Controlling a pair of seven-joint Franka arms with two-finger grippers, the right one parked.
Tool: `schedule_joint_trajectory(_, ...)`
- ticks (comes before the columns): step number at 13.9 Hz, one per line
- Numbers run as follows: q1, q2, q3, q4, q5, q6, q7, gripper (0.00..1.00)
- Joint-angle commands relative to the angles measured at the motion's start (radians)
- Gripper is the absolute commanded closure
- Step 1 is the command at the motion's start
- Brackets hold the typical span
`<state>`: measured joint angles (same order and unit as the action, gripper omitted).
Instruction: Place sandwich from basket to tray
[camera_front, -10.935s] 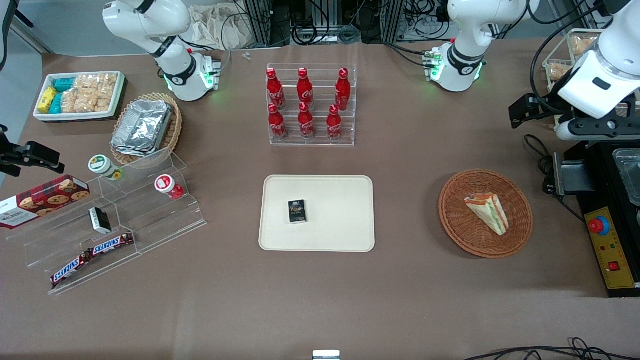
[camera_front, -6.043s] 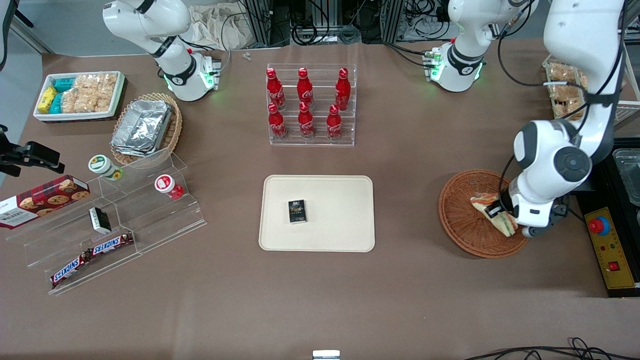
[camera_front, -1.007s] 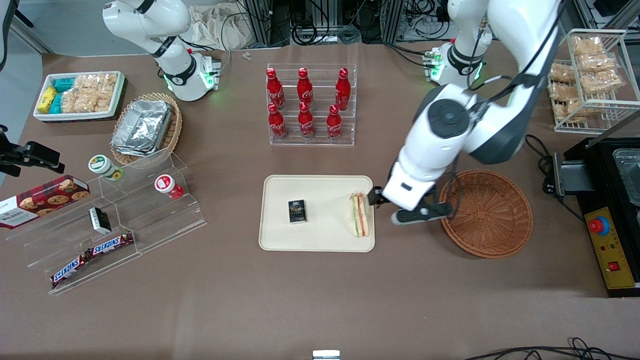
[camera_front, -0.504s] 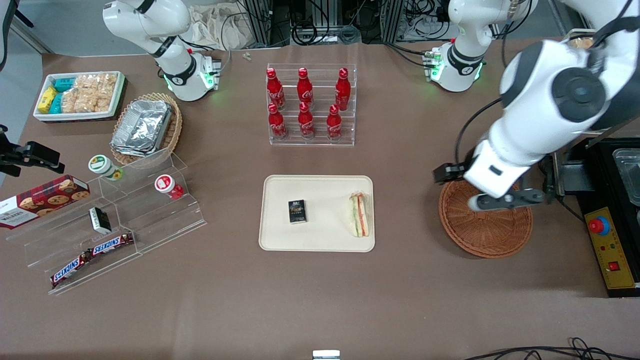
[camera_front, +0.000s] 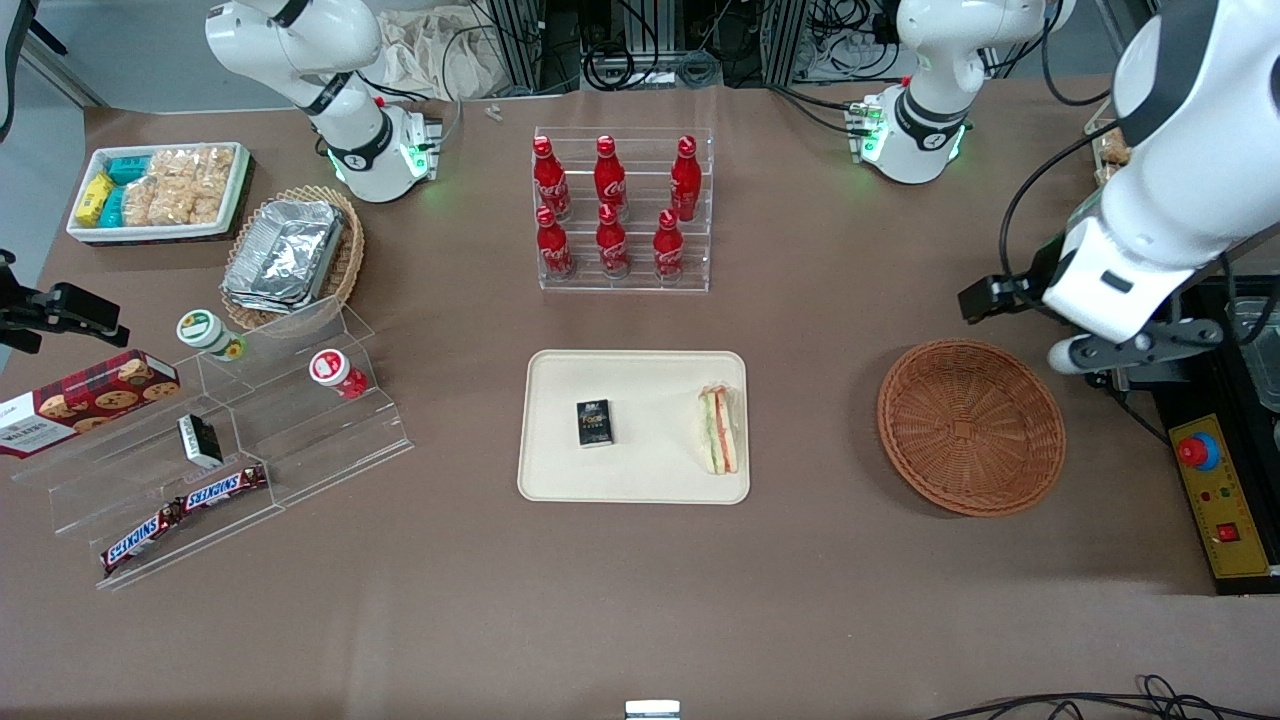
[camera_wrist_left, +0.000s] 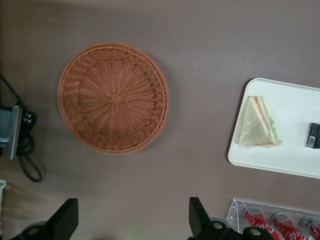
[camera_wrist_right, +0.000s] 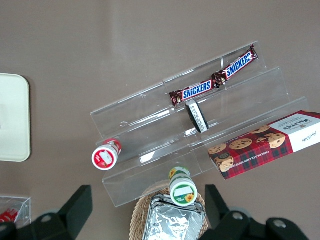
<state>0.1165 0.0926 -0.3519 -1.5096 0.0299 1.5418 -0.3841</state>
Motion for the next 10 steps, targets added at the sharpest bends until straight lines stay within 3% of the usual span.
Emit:
schedule_joint_trajectory(1,-0.059,-0.092,0.077,-0.07,-0.024,-0.017,0.011,0.01)
schedule_joint_trajectory(2,-0.087,-0.118,0.135,-0.087,-0.041,-0.017,0.025,0.01)
schedule_joint_trajectory(5,-0.092,-0.155,0.174,-0.095,-0.061,-0.074,0.114,0.01)
schedule_joint_trajectory(10,-0.089,-0.114,0.175,0.0,-0.062,-0.078,0.117,0.01)
